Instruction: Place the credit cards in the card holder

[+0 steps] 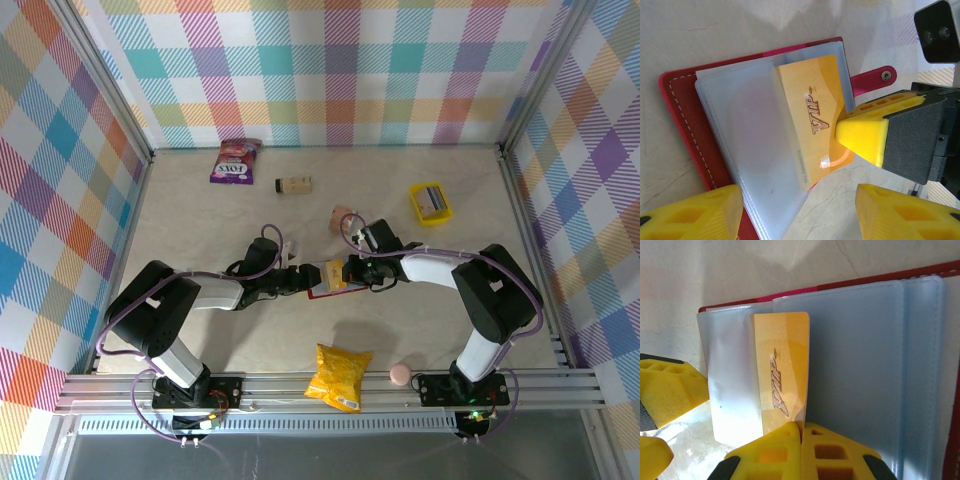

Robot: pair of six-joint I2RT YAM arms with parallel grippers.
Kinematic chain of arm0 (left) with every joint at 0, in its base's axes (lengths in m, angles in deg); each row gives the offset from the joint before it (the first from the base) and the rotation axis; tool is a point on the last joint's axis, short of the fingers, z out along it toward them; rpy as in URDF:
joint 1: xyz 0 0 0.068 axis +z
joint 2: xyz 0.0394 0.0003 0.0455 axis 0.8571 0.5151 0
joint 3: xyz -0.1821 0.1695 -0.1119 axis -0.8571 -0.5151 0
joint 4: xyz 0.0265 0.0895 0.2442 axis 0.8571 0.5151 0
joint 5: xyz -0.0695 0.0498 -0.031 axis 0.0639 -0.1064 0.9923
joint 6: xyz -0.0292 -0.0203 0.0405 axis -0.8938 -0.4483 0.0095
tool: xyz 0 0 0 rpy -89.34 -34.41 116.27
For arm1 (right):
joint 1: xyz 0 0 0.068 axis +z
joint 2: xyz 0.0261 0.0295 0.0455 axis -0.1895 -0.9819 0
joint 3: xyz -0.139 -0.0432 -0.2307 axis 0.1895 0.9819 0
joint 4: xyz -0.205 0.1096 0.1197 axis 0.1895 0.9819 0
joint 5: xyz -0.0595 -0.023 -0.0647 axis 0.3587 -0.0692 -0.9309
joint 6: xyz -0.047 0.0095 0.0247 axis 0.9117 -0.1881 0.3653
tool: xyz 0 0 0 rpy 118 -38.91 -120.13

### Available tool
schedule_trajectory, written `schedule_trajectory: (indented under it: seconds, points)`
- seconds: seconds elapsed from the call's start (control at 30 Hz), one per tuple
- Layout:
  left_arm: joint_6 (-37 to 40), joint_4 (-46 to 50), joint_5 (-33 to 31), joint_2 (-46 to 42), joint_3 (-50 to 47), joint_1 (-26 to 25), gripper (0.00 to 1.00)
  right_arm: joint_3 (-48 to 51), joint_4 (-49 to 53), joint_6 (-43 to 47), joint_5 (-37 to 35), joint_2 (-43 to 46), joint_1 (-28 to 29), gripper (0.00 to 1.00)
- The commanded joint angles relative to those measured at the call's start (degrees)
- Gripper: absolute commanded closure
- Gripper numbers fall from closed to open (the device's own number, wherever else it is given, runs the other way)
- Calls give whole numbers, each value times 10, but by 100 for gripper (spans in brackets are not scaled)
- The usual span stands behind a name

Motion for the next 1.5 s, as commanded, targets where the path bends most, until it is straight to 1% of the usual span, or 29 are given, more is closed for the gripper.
schedule_trajectory:
  seconds: [0.0,0.17,0.4,0.63,0.67,0.73,0.8,0.87,0.9,1.0,1.13,1.2,1.27,1.33,1.47]
  points:
    - [11,9,-3,-8,13,-1,39,5,59,19,0,-14,10,100]
    - [11,8,0,-6,13,-1,39,-4,51,13,8,-30,11,100]
    - [9,6,1,-6,12,-1,39,-1,35,-3,-13,-24,13,100]
    - [7,4,2,-6,11,-1,39,-5,28,-6,-7,-25,18,100]
    - [8,4,1,-6,11,-1,39,-5,30,-6,-7,-23,19,97]
    - [7,4,0,-6,12,-1,39,-7,38,-8,-8,-15,21,84]
    - [9,6,-1,-6,13,-1,39,-3,41,-7,-20,2,24,75]
    - [13,11,-5,-10,13,-1,39,0,47,-7,-38,22,25,63]
    - [15,13,-9,-13,12,-1,39,1,51,-6,-47,31,24,60]
    - [22,21,-19,-25,10,-2,40,0,71,-4,-81,61,25,58]
    - [27,28,-27,-36,6,-1,41,-9,110,-19,-123,106,25,59]
    - [26,28,-28,-37,6,-1,41,-23,137,-28,-147,113,32,60]
    - [26,28,-28,-36,6,-1,43,-59,184,-29,-174,94,45,60]
    - [25,27,-24,-35,6,-1,46,-91,216,-25,-200,66,62,59]
    - [23,29,-29,-37,5,-2,52,-133,230,-21,-203,21,82,58]
